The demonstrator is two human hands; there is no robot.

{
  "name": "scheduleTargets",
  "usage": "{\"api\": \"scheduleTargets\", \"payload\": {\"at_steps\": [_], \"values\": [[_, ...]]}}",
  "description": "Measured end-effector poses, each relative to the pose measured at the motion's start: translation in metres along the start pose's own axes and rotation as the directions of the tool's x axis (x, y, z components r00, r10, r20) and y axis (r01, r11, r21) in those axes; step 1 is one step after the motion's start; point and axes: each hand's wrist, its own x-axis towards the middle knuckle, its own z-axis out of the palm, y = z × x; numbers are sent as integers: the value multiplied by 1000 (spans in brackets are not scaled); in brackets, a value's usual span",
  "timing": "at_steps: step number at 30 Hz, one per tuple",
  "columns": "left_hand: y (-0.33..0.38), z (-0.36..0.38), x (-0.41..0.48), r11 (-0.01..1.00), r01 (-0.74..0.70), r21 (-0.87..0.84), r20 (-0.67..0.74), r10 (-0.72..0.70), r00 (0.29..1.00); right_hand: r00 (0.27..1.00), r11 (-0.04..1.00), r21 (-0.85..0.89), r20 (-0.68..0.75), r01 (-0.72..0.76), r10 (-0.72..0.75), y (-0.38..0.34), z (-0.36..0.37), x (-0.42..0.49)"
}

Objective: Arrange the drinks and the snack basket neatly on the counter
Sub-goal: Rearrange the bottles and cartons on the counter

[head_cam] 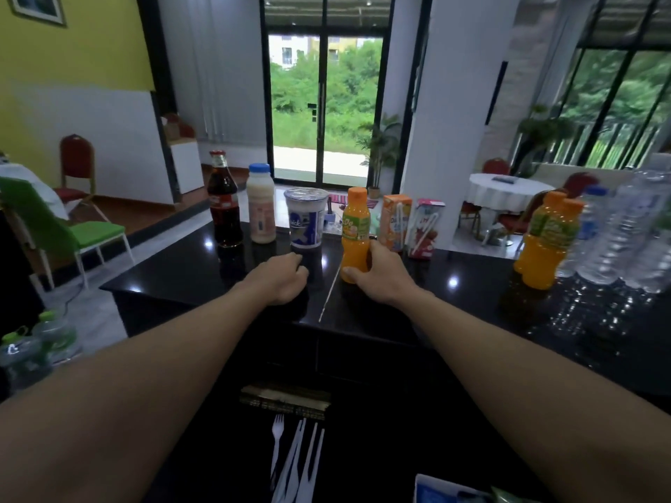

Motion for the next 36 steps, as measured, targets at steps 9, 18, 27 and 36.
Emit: {"api": "scheduleTargets", "payload": {"at_steps": [9,18,27,36], "values": [[81,32,15,978,-211,3,35,210,977,985,994,5,-135,-107,106,69,-74,-44],[169,70,39,926,-377,-8,111,376,920,944,982,-2,-277,-189,181,123,-134,-77],[216,102,55,904,-424,56,99,417,903,834,934,-21,-459,-356,307,164,-177,-98],[210,111,67,884,-432,179,156,408,900,694,885,115,-578,-452,430,168,-174,-93]]}}
